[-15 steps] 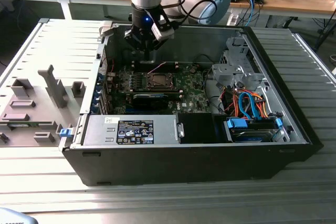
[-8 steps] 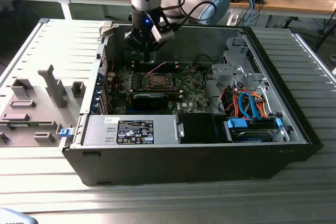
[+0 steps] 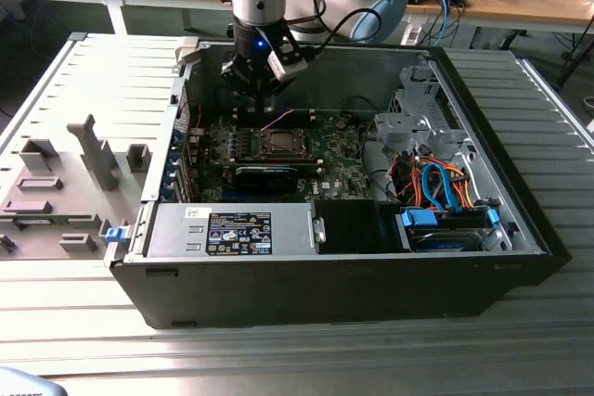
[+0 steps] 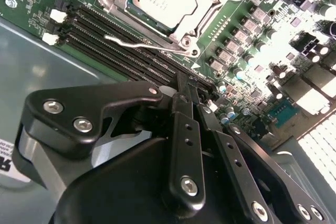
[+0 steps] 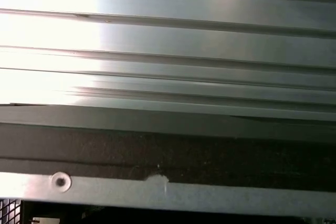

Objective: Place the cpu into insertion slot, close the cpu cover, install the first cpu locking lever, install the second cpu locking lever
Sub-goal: 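Install the first cpu locking lever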

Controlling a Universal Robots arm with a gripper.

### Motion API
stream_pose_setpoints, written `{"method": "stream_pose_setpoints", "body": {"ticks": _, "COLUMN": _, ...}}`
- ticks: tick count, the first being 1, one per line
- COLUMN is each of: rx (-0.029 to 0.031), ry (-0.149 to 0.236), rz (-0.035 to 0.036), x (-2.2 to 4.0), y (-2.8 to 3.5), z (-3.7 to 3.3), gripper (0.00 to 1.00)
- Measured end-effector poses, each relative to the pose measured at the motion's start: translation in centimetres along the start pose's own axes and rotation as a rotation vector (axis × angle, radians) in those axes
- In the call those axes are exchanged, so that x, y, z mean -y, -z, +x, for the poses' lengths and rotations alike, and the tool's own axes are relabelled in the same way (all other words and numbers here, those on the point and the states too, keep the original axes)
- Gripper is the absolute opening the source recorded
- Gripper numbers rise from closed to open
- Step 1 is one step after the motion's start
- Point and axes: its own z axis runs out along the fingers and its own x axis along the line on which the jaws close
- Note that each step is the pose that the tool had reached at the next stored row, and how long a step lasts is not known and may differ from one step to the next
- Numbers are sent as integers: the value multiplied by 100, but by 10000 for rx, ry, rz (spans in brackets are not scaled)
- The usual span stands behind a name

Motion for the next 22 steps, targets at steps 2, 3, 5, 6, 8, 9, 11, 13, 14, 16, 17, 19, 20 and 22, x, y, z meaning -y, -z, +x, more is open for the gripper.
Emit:
{"method": "stream_pose_setpoints", "body": {"ticks": 2, "rx": -1, "ry": 0, "rz": 0, "x": 1, "y": -16, "z": -11, "gripper": 11}}
{"method": "stream_pose_setpoints", "body": {"ticks": 3, "rx": -2, "ry": 1, "rz": 1, "x": 1, "y": -25, "z": -18, "gripper": 11}}
{"method": "stream_pose_setpoints", "body": {"ticks": 5, "rx": -3, "ry": 0, "rz": 2, "x": 3, "y": -44, "z": -31, "gripper": 11}}
{"method": "stream_pose_setpoints", "body": {"ticks": 6, "rx": -4, "ry": 0, "rz": 3, "x": 3, "y": -50, "z": -37, "gripper": 11}}
{"method": "stream_pose_setpoints", "body": {"ticks": 8, "rx": -6, "ry": 2, "rz": 4, "x": 5, "y": -73, "z": -54, "gripper": 11}}
{"method": "stream_pose_setpoints", "body": {"ticks": 9, "rx": -6, "ry": 2, "rz": 5, "x": 5, "y": -81, "z": -59, "gripper": 11}}
{"method": "stream_pose_setpoints", "body": {"ticks": 11, "rx": -7, "ry": 4, "rz": 7, "x": 6, "y": -93, "z": -66, "gripper": 11}}
{"method": "stream_pose_setpoints", "body": {"ticks": 13, "rx": -7, "ry": 3, "rz": 8, "x": 6, "y": -105, "z": -69, "gripper": 11}}
{"method": "stream_pose_setpoints", "body": {"ticks": 14, "rx": -7, "ry": 5, "rz": 8, "x": 7, "y": -114, "z": -72, "gripper": 11}}
{"method": "stream_pose_setpoints", "body": {"ticks": 16, "rx": -8, "ry": 5, "rz": 9, "x": 7, "y": -129, "z": -79, "gripper": 11}}
{"method": "stream_pose_setpoints", "body": {"ticks": 17, "rx": -8, "ry": 5, "rz": 8, "x": 8, "y": -138, "z": -84, "gripper": 11}}
{"method": "stream_pose_setpoints", "body": {"ticks": 19, "rx": -9, "ry": 6, "rz": 9, "x": 8, "y": -153, "z": -90, "gripper": 11}}
{"method": "stream_pose_setpoints", "body": {"ticks": 20, "rx": -8, "ry": 5, "rz": 9, "x": 8, "y": -160, "z": -91, "gripper": 11}}
{"method": "stream_pose_setpoints", "body": {"ticks": 22, "rx": -8, "ry": 5, "rz": 9, "x": 9, "y": -177, "z": -96, "gripper": 11}}
